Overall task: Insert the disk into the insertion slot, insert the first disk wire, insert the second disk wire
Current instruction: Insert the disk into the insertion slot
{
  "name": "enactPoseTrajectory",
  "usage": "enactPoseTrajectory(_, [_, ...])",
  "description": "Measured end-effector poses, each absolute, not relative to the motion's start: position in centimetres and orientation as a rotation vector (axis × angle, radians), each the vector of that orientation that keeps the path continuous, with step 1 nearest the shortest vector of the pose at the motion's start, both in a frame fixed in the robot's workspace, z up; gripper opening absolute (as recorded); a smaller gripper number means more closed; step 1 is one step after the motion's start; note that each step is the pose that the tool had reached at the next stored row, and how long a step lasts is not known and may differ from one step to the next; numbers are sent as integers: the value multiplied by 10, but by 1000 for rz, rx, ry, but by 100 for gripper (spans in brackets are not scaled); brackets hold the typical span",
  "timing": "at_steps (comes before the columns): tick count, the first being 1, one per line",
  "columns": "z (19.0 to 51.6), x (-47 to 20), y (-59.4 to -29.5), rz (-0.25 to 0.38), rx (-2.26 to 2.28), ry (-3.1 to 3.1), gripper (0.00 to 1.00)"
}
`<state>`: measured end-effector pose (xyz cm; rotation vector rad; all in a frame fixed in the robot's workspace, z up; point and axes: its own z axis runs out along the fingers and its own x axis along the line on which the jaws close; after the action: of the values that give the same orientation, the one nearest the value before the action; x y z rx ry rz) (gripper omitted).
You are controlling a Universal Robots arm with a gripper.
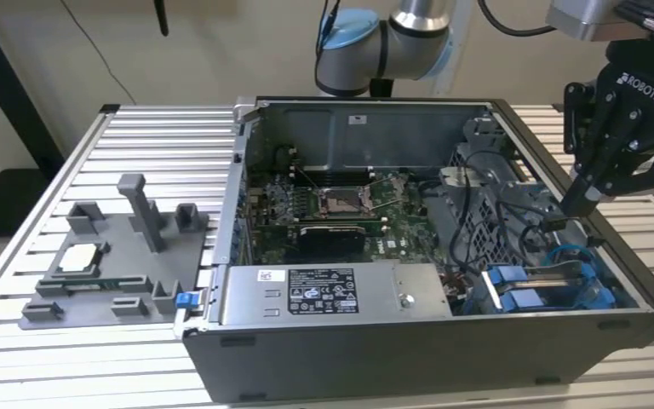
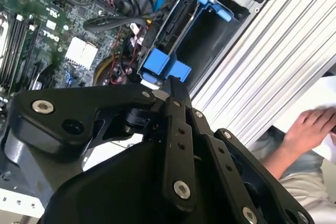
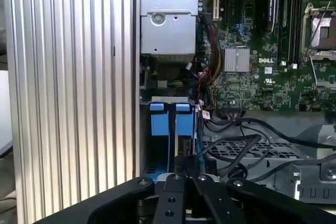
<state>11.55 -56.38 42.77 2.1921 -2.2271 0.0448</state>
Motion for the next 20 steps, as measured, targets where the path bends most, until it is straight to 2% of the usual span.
enactPoseTrajectory(5, [433,115,-564,43,2199,-2235,0])
enactPoseTrajectory(11, [429,115,-564,80,2220,-2256,0])
enactPoseTrajectory(12, [427,115,-564,83,2221,-2258,100])
enactPoseTrajectory(20, [413,115,-563,83,2230,-2257,100])
